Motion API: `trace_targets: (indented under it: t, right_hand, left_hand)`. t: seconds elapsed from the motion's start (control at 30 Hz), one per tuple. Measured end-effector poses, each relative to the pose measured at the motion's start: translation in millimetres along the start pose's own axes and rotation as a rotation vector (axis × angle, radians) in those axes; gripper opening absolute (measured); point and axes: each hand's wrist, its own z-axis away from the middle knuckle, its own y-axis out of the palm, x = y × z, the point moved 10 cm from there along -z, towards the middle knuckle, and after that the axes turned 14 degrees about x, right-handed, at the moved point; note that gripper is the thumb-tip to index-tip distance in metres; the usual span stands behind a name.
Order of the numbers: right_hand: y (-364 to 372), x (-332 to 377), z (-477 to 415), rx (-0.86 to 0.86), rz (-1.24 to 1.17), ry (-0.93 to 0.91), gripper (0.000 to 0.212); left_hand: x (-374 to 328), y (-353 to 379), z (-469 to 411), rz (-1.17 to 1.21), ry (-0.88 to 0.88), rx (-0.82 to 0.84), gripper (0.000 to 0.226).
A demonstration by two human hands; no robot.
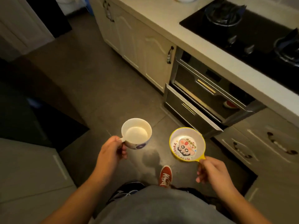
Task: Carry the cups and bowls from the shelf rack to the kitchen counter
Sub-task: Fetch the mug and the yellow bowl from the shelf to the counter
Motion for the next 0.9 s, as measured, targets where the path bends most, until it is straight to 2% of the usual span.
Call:
trace_targets:
  t: [0.17, 0.47, 0.7, 0.9]
  right_hand:
    - [42.9, 93.8, -88.1, 0.183, 0.113, -0.083, 0.032]
    - [165.7, 231.6, -227.4, 0.329, 0.221, -0.167, 0.032]
    - [204.4, 298.1, -296.7, 0.286, 0.188, -0.161, 0.033]
    - [189.4, 342.0, -339.8, 0.192, 0.208, -0.179, 0.035]
  left_hand:
    - [-23.7, -50.4, -10.5, -0.011, 0.022, -0.191, 0.049]
    - [-68.2, -162.7, -72.8, -0.017, -0.058, -0.461, 0.036]
    - [-156.3, -227.9, -166.9, -0.091, 0.063, -0.361, 0.035]
    - [-213.6, -252.6, -251.8, -0.088, 0.032, -0.315, 0.03]
